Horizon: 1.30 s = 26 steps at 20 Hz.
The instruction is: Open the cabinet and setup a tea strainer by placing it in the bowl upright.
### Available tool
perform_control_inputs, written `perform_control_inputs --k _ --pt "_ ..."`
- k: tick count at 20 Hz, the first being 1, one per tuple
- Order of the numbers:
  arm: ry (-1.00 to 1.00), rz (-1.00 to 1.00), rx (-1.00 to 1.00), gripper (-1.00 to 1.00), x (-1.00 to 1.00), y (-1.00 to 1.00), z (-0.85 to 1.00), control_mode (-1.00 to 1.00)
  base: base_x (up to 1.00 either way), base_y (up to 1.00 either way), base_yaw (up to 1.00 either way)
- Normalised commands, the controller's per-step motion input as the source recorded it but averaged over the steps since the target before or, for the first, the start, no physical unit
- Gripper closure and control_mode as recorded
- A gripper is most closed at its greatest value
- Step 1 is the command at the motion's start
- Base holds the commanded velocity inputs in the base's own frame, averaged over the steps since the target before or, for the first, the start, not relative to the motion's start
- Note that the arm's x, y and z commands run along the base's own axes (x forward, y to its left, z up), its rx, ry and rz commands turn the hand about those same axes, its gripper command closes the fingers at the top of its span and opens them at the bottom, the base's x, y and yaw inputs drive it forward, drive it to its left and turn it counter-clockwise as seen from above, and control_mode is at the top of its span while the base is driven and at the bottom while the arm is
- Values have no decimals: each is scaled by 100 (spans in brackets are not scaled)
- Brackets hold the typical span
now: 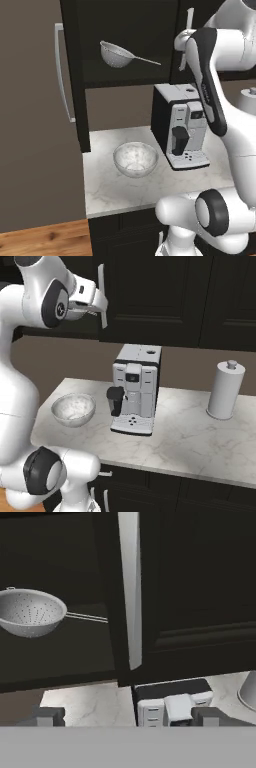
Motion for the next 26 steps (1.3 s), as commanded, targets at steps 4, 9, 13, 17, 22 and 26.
perform_control_inputs --k 4,9,13,17,22,26 --pt "-25 0 2 -100 28 -10 -3 -100 0 0 0" --pt "-28 0 -2 -100 20 -11 -9 -100 0 0 0" --pt "-5 0 0 -100 32 -4 -8 -100 0 0 0" --pt "11 0 0 -100 41 0 0 -100 0 0 0" --pt "15 0 0 -100 36 -1 0 -100 0 0 0" --pt "10 0 0 -100 32 -5 0 -100 0 0 0"
